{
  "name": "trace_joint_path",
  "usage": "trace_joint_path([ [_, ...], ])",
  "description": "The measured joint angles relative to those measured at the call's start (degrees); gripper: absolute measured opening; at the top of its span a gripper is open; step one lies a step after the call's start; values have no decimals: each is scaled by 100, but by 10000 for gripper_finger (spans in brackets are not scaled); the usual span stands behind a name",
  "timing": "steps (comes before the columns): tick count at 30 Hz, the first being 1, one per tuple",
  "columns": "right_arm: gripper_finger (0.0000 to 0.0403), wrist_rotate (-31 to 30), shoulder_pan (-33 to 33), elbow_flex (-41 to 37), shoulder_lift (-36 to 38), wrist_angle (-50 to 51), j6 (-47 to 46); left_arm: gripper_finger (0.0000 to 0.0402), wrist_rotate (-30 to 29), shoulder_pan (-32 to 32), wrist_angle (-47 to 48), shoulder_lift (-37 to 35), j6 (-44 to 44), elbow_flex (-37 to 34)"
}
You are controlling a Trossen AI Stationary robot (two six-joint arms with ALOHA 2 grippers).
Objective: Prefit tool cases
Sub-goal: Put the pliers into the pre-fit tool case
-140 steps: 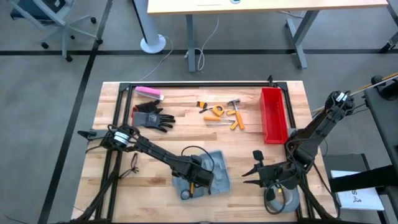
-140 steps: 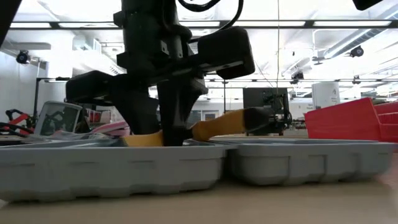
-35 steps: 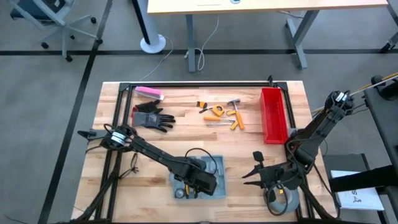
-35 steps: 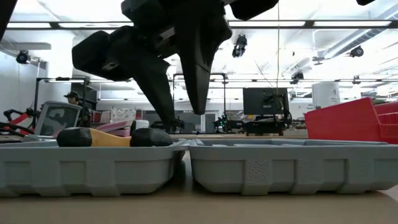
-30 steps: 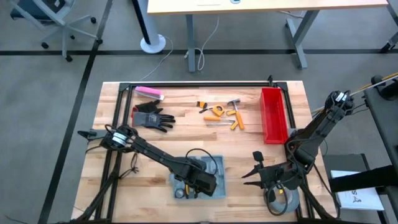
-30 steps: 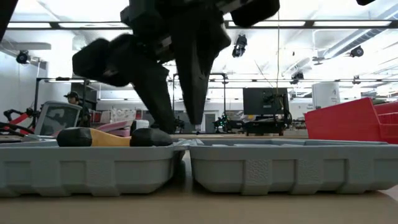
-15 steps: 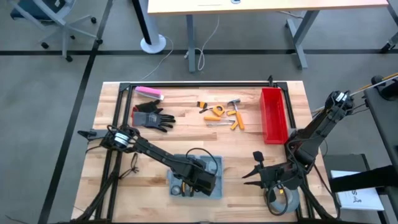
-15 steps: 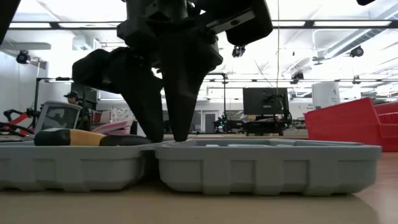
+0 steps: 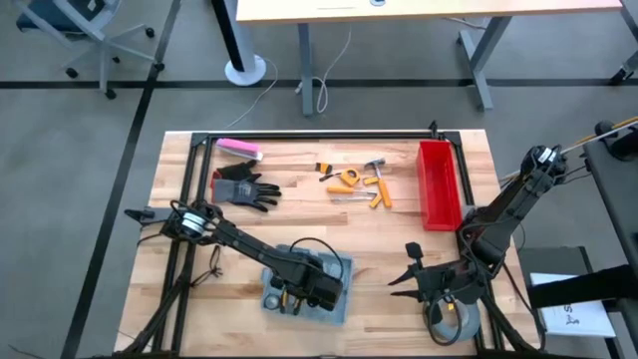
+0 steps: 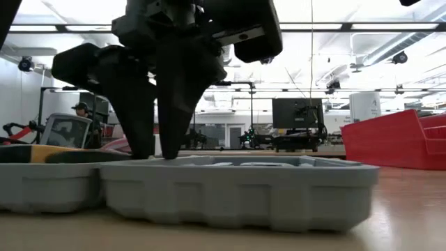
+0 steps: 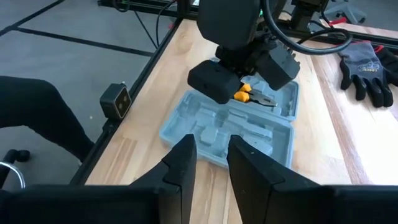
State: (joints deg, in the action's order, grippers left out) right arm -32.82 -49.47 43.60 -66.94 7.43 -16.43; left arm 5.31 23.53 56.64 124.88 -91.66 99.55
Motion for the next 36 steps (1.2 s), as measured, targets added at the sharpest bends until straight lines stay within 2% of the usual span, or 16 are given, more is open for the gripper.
trace_joint_path([
  [5,69,-2,0,-1,0,-1,9,116,-5,0,58,-27,-30,0],
  [18,79,-3,0,-1,0,-2,-4,116,69,0,961,-253,-151,0],
  [26,69,-4,0,-1,0,-3,8,116,142,0,1061,-420,-329,2],
  [36,83,-4,0,-1,0,-31,-2,116,188,-17,1270,-262,-200,2],
])
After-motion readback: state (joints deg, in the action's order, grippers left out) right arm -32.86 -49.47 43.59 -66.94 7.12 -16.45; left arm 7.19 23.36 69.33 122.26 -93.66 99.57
